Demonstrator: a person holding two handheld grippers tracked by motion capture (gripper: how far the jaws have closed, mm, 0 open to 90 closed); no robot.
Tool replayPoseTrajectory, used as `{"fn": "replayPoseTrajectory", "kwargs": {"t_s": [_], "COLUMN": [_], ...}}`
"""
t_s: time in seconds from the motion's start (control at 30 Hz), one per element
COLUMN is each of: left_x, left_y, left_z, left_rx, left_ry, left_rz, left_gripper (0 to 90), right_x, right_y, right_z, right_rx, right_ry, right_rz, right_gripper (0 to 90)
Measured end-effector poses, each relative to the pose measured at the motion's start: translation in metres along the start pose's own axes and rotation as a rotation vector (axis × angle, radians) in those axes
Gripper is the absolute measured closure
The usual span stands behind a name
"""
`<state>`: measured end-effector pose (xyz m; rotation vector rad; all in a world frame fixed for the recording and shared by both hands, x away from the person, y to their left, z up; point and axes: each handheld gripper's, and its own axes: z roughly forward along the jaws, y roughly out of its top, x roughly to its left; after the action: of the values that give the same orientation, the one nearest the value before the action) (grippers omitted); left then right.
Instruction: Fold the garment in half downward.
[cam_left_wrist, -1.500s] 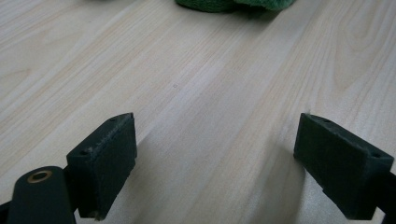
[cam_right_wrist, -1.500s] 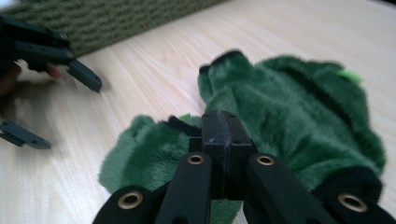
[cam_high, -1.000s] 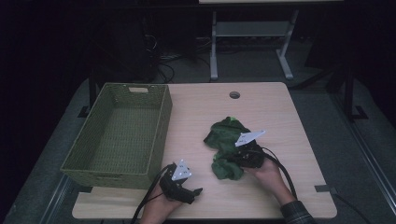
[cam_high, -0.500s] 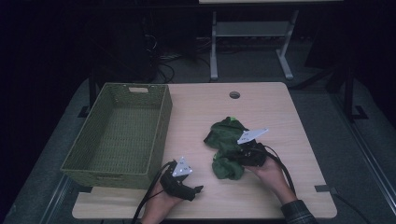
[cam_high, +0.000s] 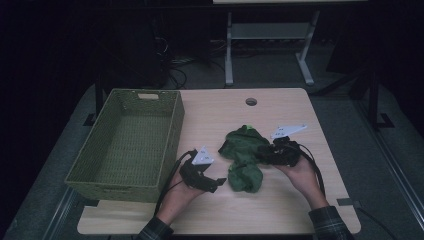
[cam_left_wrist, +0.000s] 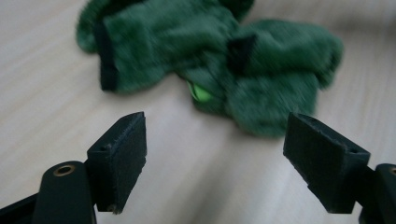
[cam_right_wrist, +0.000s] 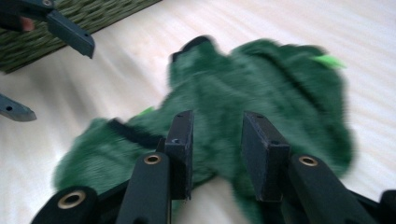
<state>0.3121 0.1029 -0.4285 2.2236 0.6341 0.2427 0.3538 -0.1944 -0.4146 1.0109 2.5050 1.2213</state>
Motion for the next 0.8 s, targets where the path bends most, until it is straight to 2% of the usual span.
{"fn": "replayPoseTrajectory", "kwargs": {"t_s": [0.07, 0.37, 0.43, 0.57, 0.67, 0.73, 0.8], "left_x": [0.007, 0.040, 0.047, 0.064, 0.076, 0.085, 0.093], "left_y": [0.008, 0.038, 0.045, 0.055, 0.058, 0.060, 0.062], "left_z": [0.003, 0.014, 0.018, 0.034, 0.049, 0.059, 0.068], "left_rx": [-0.008, -0.034, -0.033, -0.023, -0.006, -0.001, 0.016], "left_ry": [0.001, 0.014, 0.023, 0.030, 0.048, 0.055, 0.065], "left_rz": [-0.004, -0.017, -0.015, -0.021, -0.041, -0.074, -0.081], "left_gripper": [25.1, 42.9, 45.7, 51.2, 52.8, 52.8, 52.8], "right_x": [-0.010, -0.041, -0.048, -0.057, -0.063, -0.067, -0.071], "right_y": [0.002, 0.011, 0.012, 0.014, 0.013, 0.010, 0.007], "right_z": [-0.004, -0.007, -0.004, 0.009, 0.019, 0.025, 0.031], "right_rx": [-0.016, -0.034, -0.019, 0.013, 0.024, 0.039, 0.056], "right_ry": [-0.015, -0.079, -0.087, -0.108, -0.114, -0.123, -0.128], "right_rz": [0.025, 0.059, 0.077, 0.084, 0.089, 0.098, 0.106], "right_gripper": [63.1, 61.3, 59.9, 59.1, 59.2, 59.2, 59.1]}}
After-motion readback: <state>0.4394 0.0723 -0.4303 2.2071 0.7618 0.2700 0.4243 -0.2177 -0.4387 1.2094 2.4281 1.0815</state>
